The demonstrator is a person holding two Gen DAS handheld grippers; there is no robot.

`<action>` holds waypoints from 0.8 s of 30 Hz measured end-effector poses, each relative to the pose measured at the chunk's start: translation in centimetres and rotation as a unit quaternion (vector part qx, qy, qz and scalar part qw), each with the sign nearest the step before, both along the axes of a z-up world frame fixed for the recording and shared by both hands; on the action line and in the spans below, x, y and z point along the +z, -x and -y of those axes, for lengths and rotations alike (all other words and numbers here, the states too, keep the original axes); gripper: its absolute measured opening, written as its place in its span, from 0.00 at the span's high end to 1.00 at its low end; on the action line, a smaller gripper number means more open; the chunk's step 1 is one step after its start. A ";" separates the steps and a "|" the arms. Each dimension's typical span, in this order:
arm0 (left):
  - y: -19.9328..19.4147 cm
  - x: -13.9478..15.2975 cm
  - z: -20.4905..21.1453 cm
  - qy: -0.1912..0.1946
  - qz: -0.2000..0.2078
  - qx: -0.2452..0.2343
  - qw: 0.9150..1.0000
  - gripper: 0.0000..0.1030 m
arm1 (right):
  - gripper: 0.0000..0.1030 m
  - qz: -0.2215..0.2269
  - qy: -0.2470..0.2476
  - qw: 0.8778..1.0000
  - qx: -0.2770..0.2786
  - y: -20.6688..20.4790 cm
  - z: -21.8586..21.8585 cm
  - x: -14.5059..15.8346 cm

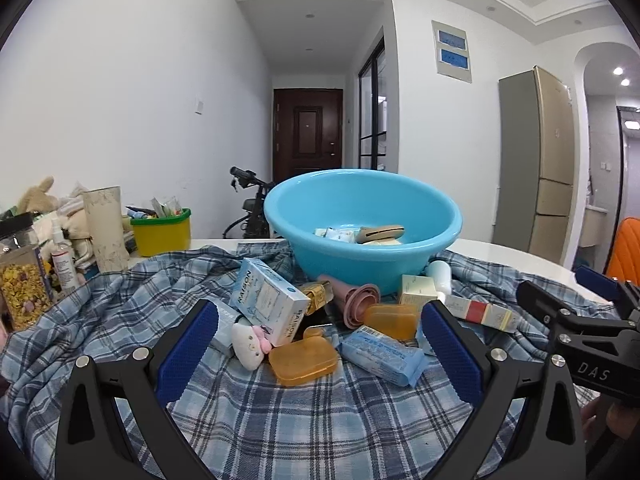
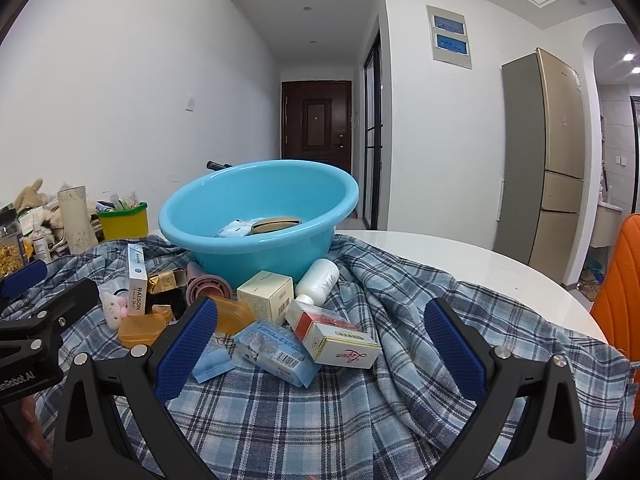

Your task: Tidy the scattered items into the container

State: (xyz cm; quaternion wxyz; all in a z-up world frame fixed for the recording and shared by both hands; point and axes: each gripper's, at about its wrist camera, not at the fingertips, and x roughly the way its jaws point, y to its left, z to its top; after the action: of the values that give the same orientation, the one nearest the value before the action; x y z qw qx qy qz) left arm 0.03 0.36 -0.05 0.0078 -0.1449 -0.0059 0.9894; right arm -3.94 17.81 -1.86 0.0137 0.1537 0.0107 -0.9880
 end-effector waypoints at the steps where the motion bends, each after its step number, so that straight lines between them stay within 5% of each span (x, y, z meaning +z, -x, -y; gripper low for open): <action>1: 0.0 0.0 -0.1 0.004 0.000 0.007 1.000 0.00 | 0.00 0.000 0.000 1.000 -0.001 0.0 0.0 0.0; 24: 0.4 0.6 -1.1 0.028 0.014 -0.007 0.999 0.00 | 0.00 0.017 -0.018 0.999 0.021 0.3 0.7 0.7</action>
State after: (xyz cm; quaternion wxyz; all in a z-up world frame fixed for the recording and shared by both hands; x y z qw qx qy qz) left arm -0.38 1.44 0.52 0.0107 -0.1585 0.0228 0.9870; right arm -4.25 17.14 -1.16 0.0321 0.1703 0.0314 -0.9844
